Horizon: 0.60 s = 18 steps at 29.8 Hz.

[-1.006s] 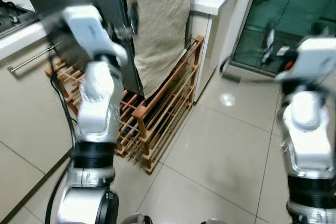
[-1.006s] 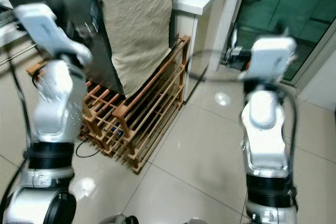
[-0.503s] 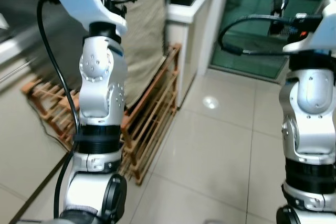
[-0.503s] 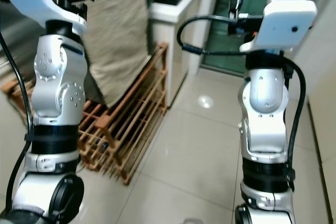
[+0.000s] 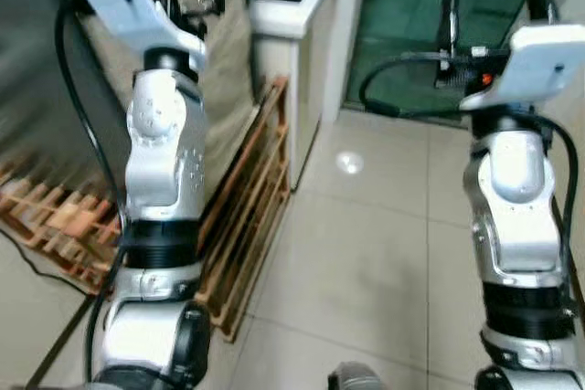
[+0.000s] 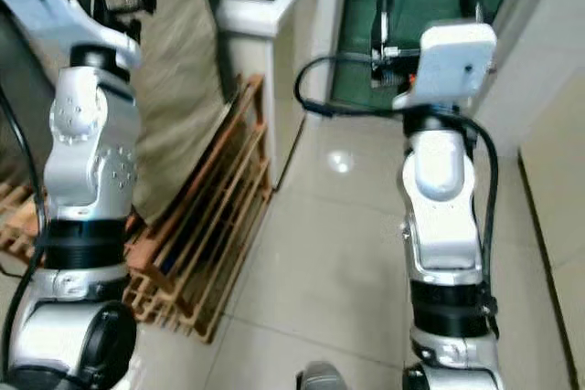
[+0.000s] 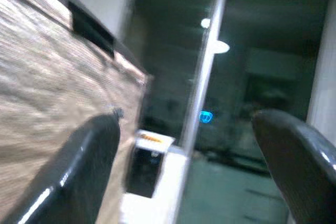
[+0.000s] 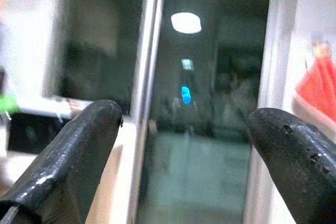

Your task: Restocking fridge

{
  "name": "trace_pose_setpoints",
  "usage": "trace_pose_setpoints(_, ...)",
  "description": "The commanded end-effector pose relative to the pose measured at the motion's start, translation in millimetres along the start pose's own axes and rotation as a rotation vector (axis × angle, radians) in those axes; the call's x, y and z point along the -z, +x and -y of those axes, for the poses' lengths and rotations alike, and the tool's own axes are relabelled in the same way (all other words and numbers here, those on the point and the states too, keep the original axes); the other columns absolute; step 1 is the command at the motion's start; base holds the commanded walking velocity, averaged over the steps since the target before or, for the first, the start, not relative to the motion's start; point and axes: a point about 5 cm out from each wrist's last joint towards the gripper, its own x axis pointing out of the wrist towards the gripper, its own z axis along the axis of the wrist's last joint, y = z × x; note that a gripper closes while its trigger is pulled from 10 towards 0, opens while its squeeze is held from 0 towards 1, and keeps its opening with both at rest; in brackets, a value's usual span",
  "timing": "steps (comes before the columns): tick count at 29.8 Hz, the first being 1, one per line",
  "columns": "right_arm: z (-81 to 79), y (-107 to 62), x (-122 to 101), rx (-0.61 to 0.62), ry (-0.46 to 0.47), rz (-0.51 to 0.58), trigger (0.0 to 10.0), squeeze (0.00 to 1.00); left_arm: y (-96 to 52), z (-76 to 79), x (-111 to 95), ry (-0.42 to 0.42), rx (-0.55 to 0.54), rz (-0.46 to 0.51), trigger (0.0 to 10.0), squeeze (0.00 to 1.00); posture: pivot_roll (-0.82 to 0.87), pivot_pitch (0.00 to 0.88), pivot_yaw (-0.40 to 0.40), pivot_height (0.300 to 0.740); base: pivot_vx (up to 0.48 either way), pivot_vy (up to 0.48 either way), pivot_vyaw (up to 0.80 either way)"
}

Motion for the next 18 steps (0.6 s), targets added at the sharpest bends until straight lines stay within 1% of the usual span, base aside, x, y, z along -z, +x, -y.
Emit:
trace_pose_setpoints(1, -6.9, 0.5, -10, -0.025, 0.025, 0.04, 10.0, 0.0, -1.9, -10.8, -26, 0.016, 0.04, 0.079, 10.0, 0.0, -0.12, 0.0, 0.046, 0.74, 0.0, 0.0, 0.0)
trace_pose_setpoints(2, -6.9, 0.5, -10, -0.025, 0.025, 0.04, 10.0, 0.0, -1.9, -10.8, -26, 0.016, 0.04, 0.079, 10.0, 0.0, -0.12, 0.0, 0.046, 0.74, 0.0, 0.0, 0.0)
trace_pose_setpoints(3, -7.2, -0.4, -9, -0.026, 0.025, 0.037, 10.0, 0.0, -2.9, -10.7, -29, 0.01, 0.064, 0.078, 10.0, 0.0, -0.12, 0.0, 0.046, 0.74, 0.0, 0.0, 0.0)
trace_pose_setpoints(4, -7.8, -2.5, -8, -0.031, 0.024, 0.029, 10.0, 0.0, -5.4, -7.0, -33, -0.013, 0.133, 0.061, 10.0, 0.0, -0.11, 0.0, 0.042, 0.74, 0.0, 0.0, 0.0)
trace_pose_setpoints(5, -7.8, -2.5, -8, -0.031, 0.024, 0.029, 10.0, 0.0, -5.4, -7.0, -33, -0.013, 0.133, 0.061, 10.0, 0.0, -0.11, 0.0, 0.042, 0.74, 0.0, 0.0, 0.0)
trace_pose_setpoints(6, -8.6, -3.9, -5, -0.037, 0.024, 0.018, 10.0, 0.0, -8.1, -2.5, -34, -0.021, 0.199, 0.032, 10.0, 0.0, -0.11, 0.0, 0.041, 0.74, 0.0, 0.0, 0.0)
trace_pose_setpoints(8, -9.5, -5.1, -3, -0.045, 0.025, 0.011, 10.0, 0.0, -10.2, -2.6, -31, -0.026, 0.223, -0.004, 10.0, 0.0, -0.1, 0.0, 0.039, 0.74, 0.0, 0.0, 0.0)
trace_pose_setpoints(9, -10.3, -5.7, -1, -0.048, 0.029, 0.003, 10.0, 0.0, -11.1, -8.5, -28, 0.013, 0.194, -0.02, 10.0, 0.0, -0.1, 0.0, 0.038, 0.74, 0.0, 0.0, 0.0)
trace_pose_setpoints(10, -11.2, -6.5, 4, -0.049, 0.053, -0.026, 10.0, 0.0, -13.2, -17.8, -18, 0.065, 0.147, -0.066, 10.0, 0.0, -0.09, 0.0, 0.037, 0.74, 0.0, 0.0, 0.0)
trace_pose_setpoints(11, -11.2, -6.5, 4, -0.049, 0.053, -0.026, 10.0, 0.0, -13.2, -17.8, -18, 0.065, 0.147, -0.066, 10.0, 0.0, -0.09, 0.0, 0.037, 0.74, 0.0, 0.0, 0.0)
trace_pose_setpoints(12, -11.5, -6.9, 7, -0.048, 0.068, -0.043, 10.0, 0.0, -14.3, -20.8, -13, 0.077, 0.132, -0.092, 10.0, 0.0, -0.09, 0.0, 0.037, 0.74, 0.0, 0.0, 0.0)
trace_pose_setpoints(13, -11.5, -7.2, 12, -0.04, 0.106, -0.077, 10.0, 0.0, -15.8, -21.4, -9, 0.076, 0.13, -0.11, 10.0, 0.0, -0.09, 0.0, 0.036, 0.74, 0.0, 0.0, 0.0)
trace_pose_setpoints(14, -13.0, -9.5, 34, -0.036, 0.254, -0.225, 10.0, 0.0, -21.4, -19.6, 2, 0.115, 0.132, -0.149, 10.0, 0.0, -0.09, 0.0, 0.036, 0.74, 0.0, 0.0, 0.0)
trace_pose_setpoints(15, -13.0, -9.5, 34, -0.036, 0.254, -0.225, 10.0, 0.0, -21.4, -19.6, 2, 0.115, 0.132, -0.149, 10.0, 0.0, -0.09, 0.0, 0.036, 0.74, 0.0, 0.0, 0.0)
trace_pose_setpoints(16, -12.5, -14.1, 46, -0.041, 0.278, -0.279, 10.0, 0.0, -29.2, -20.5, 13, 0.108, 0.13, -0.221, 10.0, 0.0, -0.09, 0.0, 0.037, 0.74, 0.0, 0.0, 0.0)
trace_pose_setpoints(18, -13.3, -15.7, 48, -0.057, 0.264, -0.288, 10.0, 0.0, -31.7, -21.6, 16, 0.112, 0.127, -0.24, 10.0, 0.0, -0.09, 0.0, 0.037, 0.74, 0.0, 0.0, 0.0)
